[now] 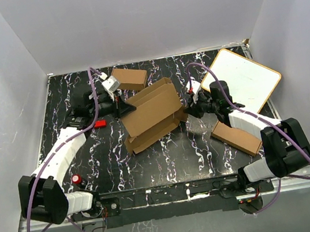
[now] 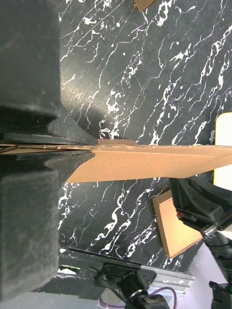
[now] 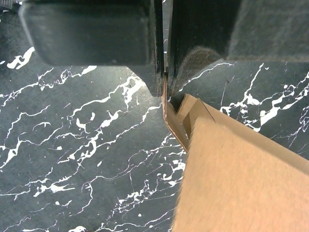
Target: Fold the paper box
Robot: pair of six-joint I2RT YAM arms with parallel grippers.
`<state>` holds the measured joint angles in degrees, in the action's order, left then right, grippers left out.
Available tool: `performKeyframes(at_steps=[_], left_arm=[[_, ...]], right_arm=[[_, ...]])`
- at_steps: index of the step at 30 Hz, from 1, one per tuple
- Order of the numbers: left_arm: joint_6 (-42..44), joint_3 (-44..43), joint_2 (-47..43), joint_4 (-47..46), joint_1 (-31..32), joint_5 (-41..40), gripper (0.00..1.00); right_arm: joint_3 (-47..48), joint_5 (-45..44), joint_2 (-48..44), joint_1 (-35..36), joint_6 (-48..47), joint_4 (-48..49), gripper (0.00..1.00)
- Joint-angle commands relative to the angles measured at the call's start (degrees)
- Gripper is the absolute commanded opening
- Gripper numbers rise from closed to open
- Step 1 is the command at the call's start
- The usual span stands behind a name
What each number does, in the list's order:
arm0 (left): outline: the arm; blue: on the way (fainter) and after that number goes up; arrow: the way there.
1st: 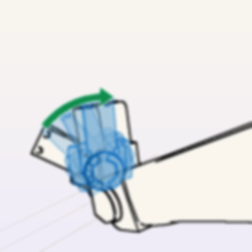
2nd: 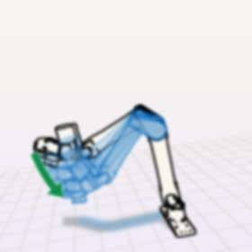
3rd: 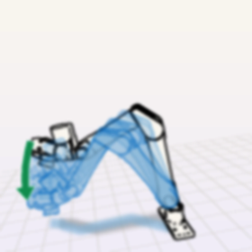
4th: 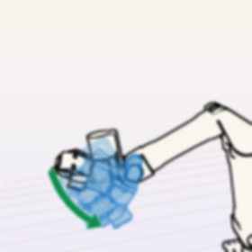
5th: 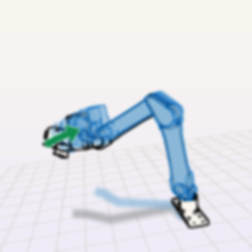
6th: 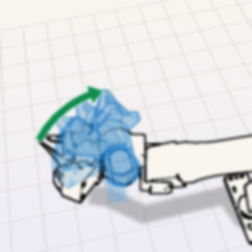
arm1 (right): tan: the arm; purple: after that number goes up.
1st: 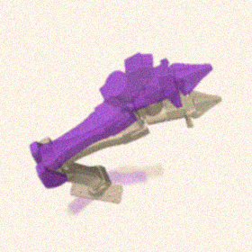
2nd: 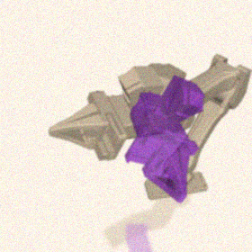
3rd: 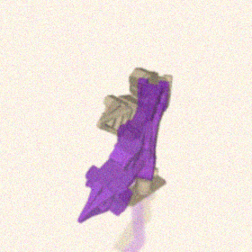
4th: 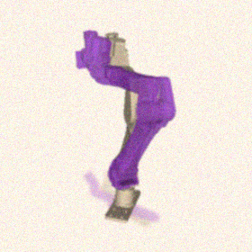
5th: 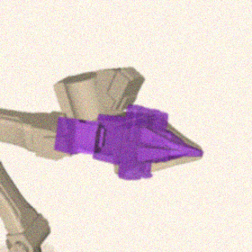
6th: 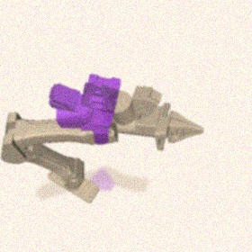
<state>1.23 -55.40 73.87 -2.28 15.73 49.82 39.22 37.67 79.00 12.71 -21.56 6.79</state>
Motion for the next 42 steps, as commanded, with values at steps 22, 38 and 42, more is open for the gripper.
performKeyframes(at_steps=[22,38,42], left_arm=[[13.7,-4.0,-4.4,12.7,1.7,-6.6,0.0],[14.0,-4.7,-4.4,14.2,1.7,-3.8,0.0],[14.1,-4.9,-4.4,14.5,1.7,-3.7,0.0]], right_arm=[[0.6,11.9,1.2,0.4,-0.4,3.5,0.18],[7.2,26.6,-4.9,-9.0,-17.3,-14.7,0.68],[9.9,24.1,-5.1,-9.1,-14.9,-14.6,0.68]])
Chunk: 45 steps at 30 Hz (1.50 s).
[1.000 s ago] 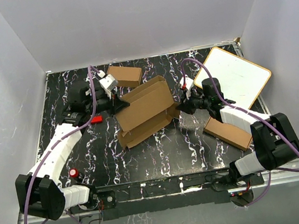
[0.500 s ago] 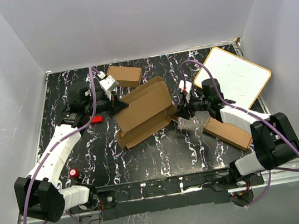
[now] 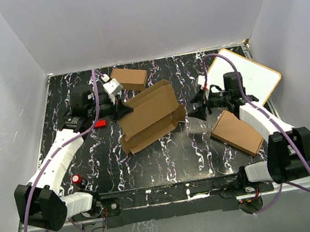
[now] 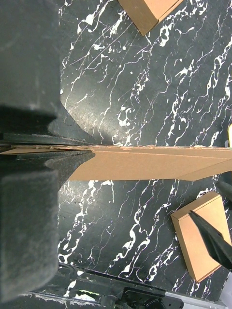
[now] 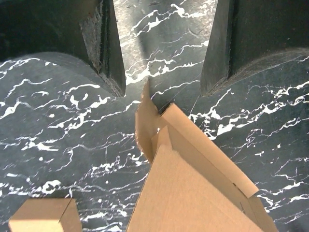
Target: Fold the paper box
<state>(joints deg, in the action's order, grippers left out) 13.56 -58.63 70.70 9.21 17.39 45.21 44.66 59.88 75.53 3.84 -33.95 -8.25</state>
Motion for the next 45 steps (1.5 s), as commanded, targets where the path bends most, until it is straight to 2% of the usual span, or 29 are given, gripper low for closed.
performKeyframes(at_steps=[1,3,6,9,14,19,27,35,45], left_arm=[[1.7,-1.6,-1.3,3.0,0.0,1.0,0.0],[1.7,-1.6,-1.4,3.3,0.0,1.1,0.0],[1.7,-1.5,-1.6,3.6,0.0,1.2,0.0],[1.7,-1.4,-1.9,3.7,0.1,1.3,0.0],[1.7,-1.3,-2.0,3.8,0.0,1.7,0.0],[1.8,-1.1,-2.1,3.8,0.1,1.9,0.0],[1.8,-1.0,-2.0,3.7,0.1,2.3,0.0],[1.7,-0.8,-2.0,3.6,0.0,2.3,0.0],[1.4,-0.7,-1.7,3.6,0.1,3.0,0.0]], right_arm=[[4.7,-0.4,-1.4,-0.2,0.4,3.2,0.67],[5.0,-7.6,-0.3,-0.2,7.5,9.6,0.56],[6.3,-16.8,3.8,-0.2,14.2,15.1,0.31],[7.4,-14.6,9.5,-0.1,16.0,15.1,0.25],[5.0,-6.6,13.5,2.0,15.8,18.4,0.26],[3.2,-1.9,14.1,3.8,11.2,18.5,0.3],[1.5,1.9,13.7,6.3,-0.6,14.3,0.44],[2.8,4.7,14.3,7.7,-6.4,9.5,0.44],[2.9,4.5,15.5,9.7,-6.9,11.3,0.43]])
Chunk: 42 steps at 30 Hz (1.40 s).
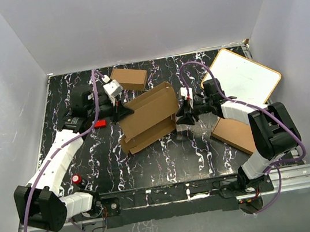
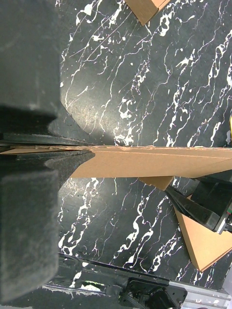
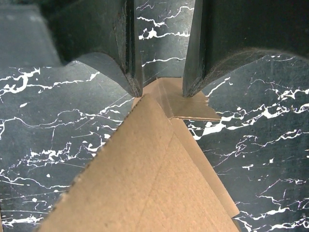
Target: Fold the paper box
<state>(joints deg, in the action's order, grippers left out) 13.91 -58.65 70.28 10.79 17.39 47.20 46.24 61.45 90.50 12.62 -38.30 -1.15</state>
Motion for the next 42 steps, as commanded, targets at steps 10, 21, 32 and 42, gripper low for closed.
performKeyframes(at_steps=[10,21,32,42], left_arm=[[0.7,-0.5,-0.9,1.6,0.0,1.6,0.0],[0.4,-0.2,-1.0,1.4,0.0,2.1,0.0],[0.2,-0.2,-0.8,1.3,0.0,2.6,0.0],[-0.4,0.5,-0.5,0.2,0.0,2.8,0.0]], right_arm=[[-0.2,4.3,0.0,1.6,1.7,9.1,0.43],[-1.9,-1.2,0.4,3.1,9.3,15.6,0.43],[-3.7,-4.6,1.0,5.0,13.6,21.5,0.41],[-5.2,-6.4,2.2,6.6,17.1,26.3,0.41]])
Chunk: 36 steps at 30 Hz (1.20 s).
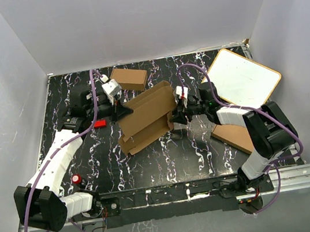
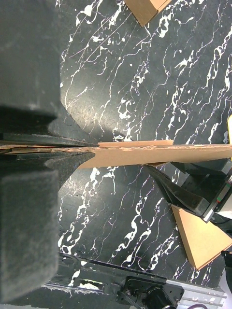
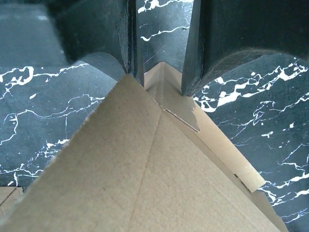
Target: Fold the paper box
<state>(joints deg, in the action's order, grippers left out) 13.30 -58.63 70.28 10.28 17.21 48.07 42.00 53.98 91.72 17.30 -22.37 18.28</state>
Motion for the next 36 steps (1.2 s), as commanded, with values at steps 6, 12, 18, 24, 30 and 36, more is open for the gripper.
performKeyframes(at_steps=[6,12,18,24,30,36], left_arm=[[0.0,0.6,-0.5,0.6,0.2,1.9,0.0],[-0.2,0.6,-0.4,0.4,0.3,2.1,0.0],[-0.6,0.9,-0.6,0.0,0.2,1.9,0.0],[-7.3,1.7,-1.2,-4.5,0.2,-0.5,0.0],[-22.0,5.2,-2.6,-15.9,0.3,-4.4,0.21],[-31.9,9.1,-5.0,-22.7,0.2,-7.4,0.49]], right_arm=[[-1.3,0.8,1.5,2.2,2.2,8.3,0.34],[-0.7,1.5,2.8,2.3,3.9,9.1,0.25],[-0.5,1.9,3.4,2.5,4.3,9.2,0.13],[2.1,-1.2,2.2,2.5,4.7,4.3,0.08],[10.1,-5.8,1.7,1.9,-0.1,-12.2,0.08],[13.0,-6.8,-0.2,-0.2,-2.8,-20.2,0.08]])
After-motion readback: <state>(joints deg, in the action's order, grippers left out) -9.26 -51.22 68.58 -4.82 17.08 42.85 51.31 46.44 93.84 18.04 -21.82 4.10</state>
